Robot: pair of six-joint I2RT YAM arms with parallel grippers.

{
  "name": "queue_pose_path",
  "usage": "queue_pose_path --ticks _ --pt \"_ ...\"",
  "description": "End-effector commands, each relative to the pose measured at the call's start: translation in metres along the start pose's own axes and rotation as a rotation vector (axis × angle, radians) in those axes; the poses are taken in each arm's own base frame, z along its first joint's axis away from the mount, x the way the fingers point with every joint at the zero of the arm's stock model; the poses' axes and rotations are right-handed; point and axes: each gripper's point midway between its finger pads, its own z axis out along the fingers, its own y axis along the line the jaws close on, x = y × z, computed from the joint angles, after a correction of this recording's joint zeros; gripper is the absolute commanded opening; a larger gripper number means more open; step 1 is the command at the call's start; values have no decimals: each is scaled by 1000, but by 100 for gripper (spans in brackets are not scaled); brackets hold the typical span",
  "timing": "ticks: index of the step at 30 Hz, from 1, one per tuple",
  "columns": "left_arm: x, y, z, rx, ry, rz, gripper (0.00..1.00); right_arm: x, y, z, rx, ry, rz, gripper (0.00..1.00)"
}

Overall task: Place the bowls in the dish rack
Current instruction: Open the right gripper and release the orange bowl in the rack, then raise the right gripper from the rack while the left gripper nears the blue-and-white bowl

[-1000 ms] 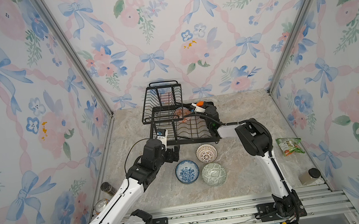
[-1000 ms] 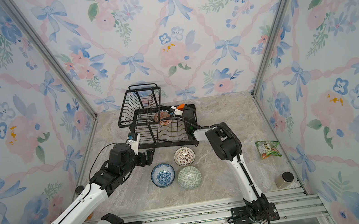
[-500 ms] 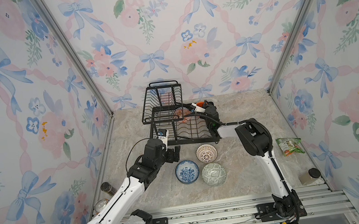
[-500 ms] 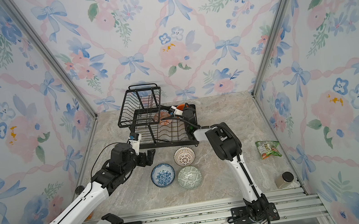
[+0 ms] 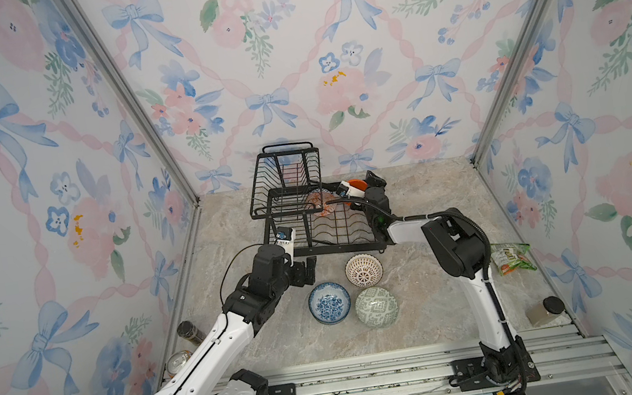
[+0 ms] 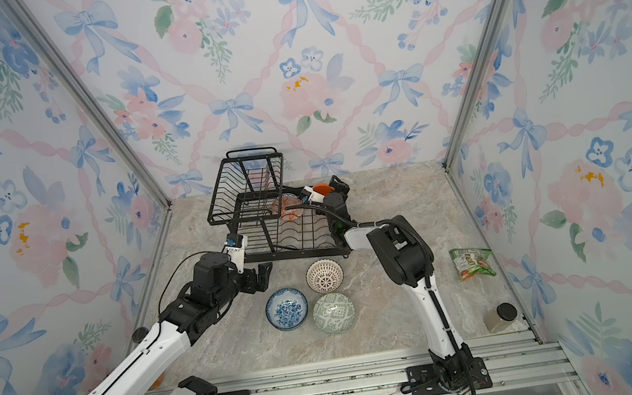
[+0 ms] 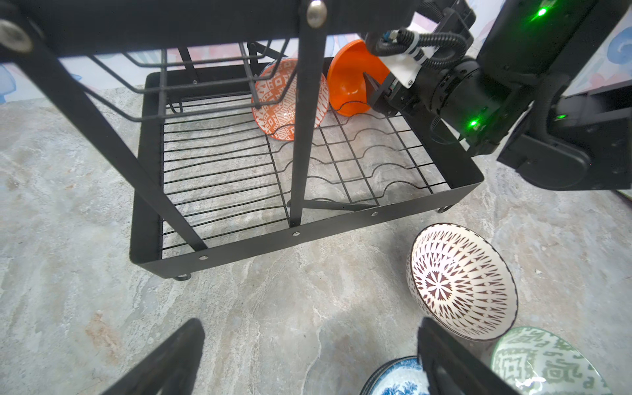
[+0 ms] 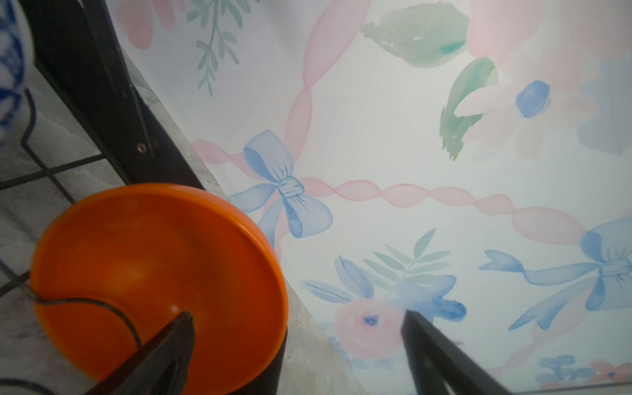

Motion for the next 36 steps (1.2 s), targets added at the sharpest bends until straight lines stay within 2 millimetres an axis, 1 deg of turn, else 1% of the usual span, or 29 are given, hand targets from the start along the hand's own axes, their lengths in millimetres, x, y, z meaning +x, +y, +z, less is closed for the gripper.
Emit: queue_pose_path --ticks 1,6,9,10,13,16,19,23,26,29,33,36 --pt "-6 1 -7 4 -19 -8 98 -9 -32 -13 -6 -7 116 97" --pt "-3 3 -8 -5 -10 -21 98 -5 -45 -33 -35 20 177 97" --pt "1 4 -7 -7 3 -34 98 0 -50 -52 -106 50 259 97" --pt "3 4 -7 -7 9 -38 98 1 -52 -60 -142 67 295 97" --pt "5 4 -7 -10 22 -48 98 7 -61 -86 -179 111 412 97" --pt "7 5 -9 -15 38 -54 98 11 -60 -116 -287 159 513 97" --pt "9 4 -10 -12 50 -57 98 7 -58 -152 -418 181 584 97" --pt "8 0 -13 6 49 -65 98 5 -58 -194 -537 229 658 97" --pt "6 -5 -16 24 37 -68 98 -4 -68 -224 -613 256 757 97" --pt "8 -11 -17 39 46 -61 98 -5 -71 -252 -691 295 809 97" --pt "12 -21 -18 51 53 -39 98 3 -79 -278 -701 292 836 97" --pt "19 -25 -16 45 68 -20 98 7 -83 -286 -686 278 845 97"
